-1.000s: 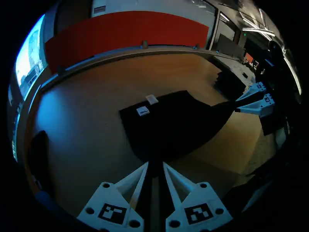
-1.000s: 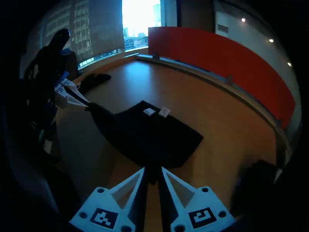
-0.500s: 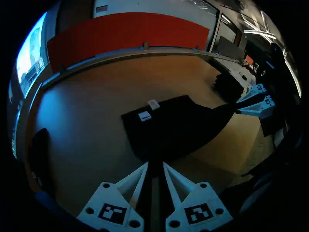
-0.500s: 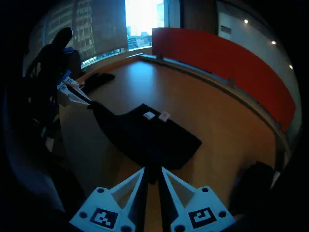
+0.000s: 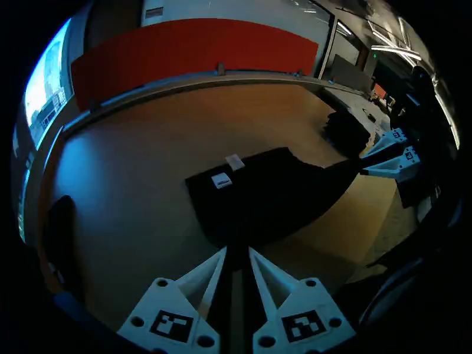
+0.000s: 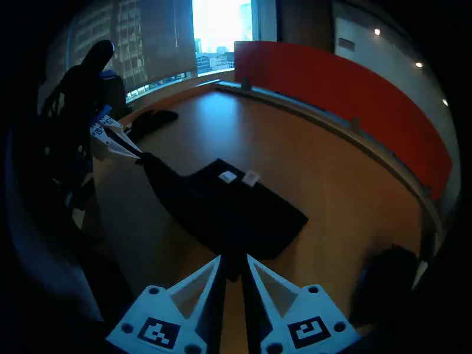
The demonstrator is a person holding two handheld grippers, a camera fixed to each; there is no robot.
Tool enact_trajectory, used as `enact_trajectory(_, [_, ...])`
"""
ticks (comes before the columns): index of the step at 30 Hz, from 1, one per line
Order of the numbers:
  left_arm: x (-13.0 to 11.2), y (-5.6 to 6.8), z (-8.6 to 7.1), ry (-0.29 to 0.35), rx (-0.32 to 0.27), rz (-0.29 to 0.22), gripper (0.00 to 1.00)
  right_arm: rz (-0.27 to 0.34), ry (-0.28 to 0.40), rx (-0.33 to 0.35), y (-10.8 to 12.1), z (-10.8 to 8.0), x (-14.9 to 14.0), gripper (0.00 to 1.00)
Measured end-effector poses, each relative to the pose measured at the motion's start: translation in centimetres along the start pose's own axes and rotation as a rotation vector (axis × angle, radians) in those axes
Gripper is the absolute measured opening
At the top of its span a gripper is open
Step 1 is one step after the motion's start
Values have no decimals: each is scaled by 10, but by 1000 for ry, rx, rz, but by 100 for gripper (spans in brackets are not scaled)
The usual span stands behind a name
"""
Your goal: Fold towel
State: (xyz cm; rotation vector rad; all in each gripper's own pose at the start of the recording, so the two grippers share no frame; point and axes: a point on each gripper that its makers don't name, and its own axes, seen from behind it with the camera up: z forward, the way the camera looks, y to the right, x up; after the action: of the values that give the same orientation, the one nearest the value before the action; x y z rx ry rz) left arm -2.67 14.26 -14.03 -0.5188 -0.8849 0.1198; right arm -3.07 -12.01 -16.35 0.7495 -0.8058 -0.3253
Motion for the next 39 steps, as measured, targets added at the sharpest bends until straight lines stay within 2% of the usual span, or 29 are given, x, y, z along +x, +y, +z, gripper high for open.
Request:
enact_trajectory(12, [10,-5,9,2,4,1,10,12,-10,-9,8,10,0,16])
enact_trajectory(24, [28,-18,35,18,20,7,10,13,-24,-25,33,32,7,16])
enact_trajectory(39, [36,-30,67,2,25,5,10,16,-40,-40,63,57,12,16])
